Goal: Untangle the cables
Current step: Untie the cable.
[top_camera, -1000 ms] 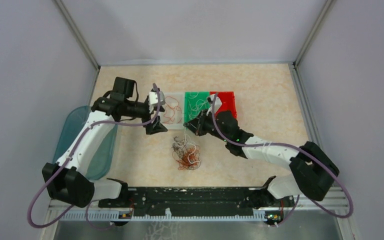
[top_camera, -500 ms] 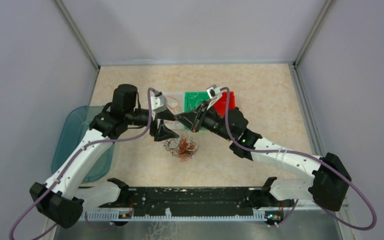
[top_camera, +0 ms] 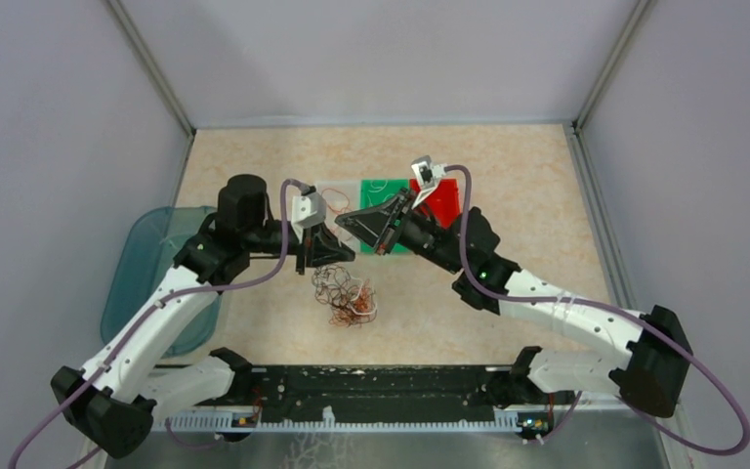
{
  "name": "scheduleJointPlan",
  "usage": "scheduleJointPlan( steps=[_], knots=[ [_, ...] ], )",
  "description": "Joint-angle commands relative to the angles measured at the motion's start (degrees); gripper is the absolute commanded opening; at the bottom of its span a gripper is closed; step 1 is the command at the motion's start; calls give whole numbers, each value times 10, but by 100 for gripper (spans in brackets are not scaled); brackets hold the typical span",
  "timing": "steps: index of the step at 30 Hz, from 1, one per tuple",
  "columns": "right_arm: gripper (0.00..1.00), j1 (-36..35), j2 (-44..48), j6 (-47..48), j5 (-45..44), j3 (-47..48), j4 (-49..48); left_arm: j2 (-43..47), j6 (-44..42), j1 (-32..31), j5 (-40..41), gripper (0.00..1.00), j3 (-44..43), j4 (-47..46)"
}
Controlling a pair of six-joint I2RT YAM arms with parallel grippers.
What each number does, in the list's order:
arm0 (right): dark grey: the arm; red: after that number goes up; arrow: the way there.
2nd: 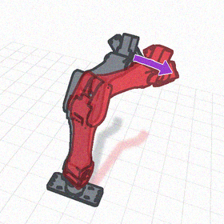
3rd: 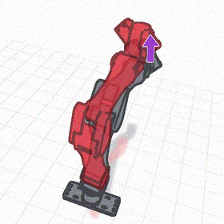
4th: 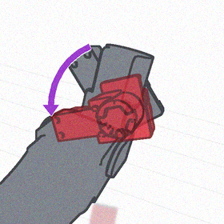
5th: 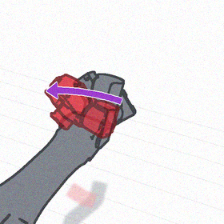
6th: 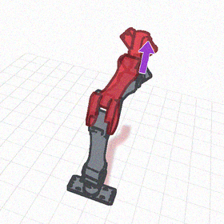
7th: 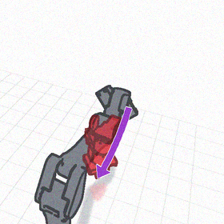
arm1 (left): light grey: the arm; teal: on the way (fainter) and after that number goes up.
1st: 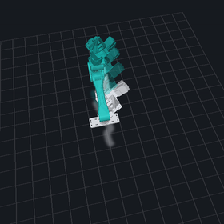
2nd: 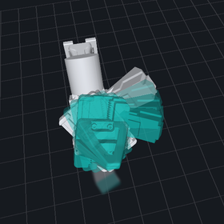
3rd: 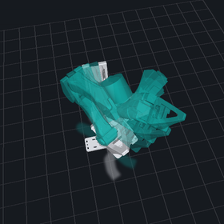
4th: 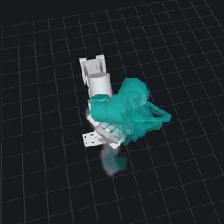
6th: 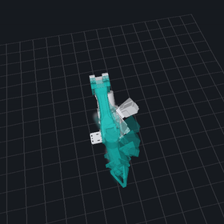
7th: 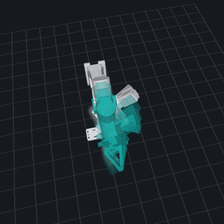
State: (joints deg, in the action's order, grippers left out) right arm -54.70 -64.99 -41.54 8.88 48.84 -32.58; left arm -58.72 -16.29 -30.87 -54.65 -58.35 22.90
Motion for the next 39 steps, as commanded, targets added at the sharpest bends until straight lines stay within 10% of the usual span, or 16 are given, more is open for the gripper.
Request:
scheduleJointPlan(
  steps=[1,7,11,39],
  knots=[
    [0,-6,29,13,-1,22,-29,17,16,-3,19,0,8,-46],
    [48,-6,107,96,-54,-59,12,16,22,-4,8,0,-36,-49],
    [59,-6,171,152,-71,-136,47,12,29,-4,-14,0,-67,-35],
    [49,-44,4,267,17,-69,89,-12,55,-36,-37,0,-160,-15]
  ],
)
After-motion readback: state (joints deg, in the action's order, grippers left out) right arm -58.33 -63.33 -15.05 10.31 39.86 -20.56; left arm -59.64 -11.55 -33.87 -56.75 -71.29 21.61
